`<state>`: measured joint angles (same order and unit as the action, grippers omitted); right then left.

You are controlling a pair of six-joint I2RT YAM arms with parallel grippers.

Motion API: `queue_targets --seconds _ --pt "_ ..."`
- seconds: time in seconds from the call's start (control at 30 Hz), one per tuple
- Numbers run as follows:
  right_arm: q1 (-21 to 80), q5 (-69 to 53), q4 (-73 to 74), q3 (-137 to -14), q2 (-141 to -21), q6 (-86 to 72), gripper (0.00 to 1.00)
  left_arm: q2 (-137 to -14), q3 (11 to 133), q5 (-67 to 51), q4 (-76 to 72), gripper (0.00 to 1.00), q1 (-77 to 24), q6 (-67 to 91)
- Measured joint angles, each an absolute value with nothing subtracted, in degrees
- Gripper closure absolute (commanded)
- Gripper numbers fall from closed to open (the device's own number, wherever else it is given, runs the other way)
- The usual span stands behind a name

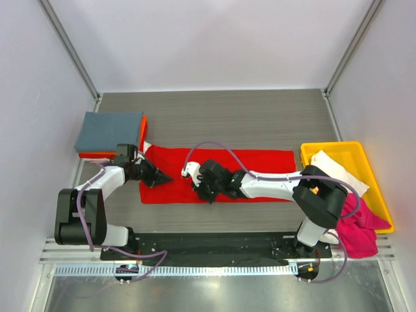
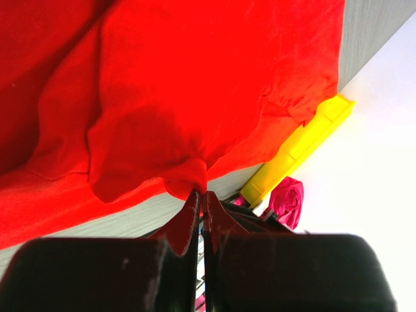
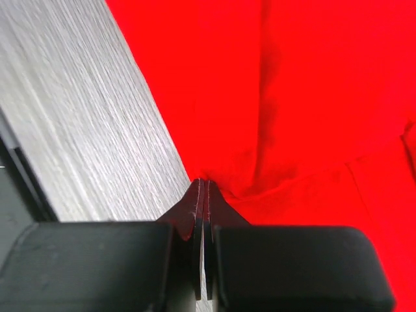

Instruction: Fold and stack the t-shirts

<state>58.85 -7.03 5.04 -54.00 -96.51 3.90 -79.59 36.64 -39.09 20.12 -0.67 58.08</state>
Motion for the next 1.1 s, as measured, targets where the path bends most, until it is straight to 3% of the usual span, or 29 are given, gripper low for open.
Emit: queue_targets --seconds 0.6,1.1 --pt "45.5 -33.9 -3.1 -51.6 -96.3 -6.8 0.99 -81.3 36.7 -39.0 19.6 1.00 -0.7 58.1" --pt "37.6 -46.4 -20.7 -45.3 -101.0 -19.9 0.99 -82.8 37.5 -39.0 19.0 1.00 1.5 58.1"
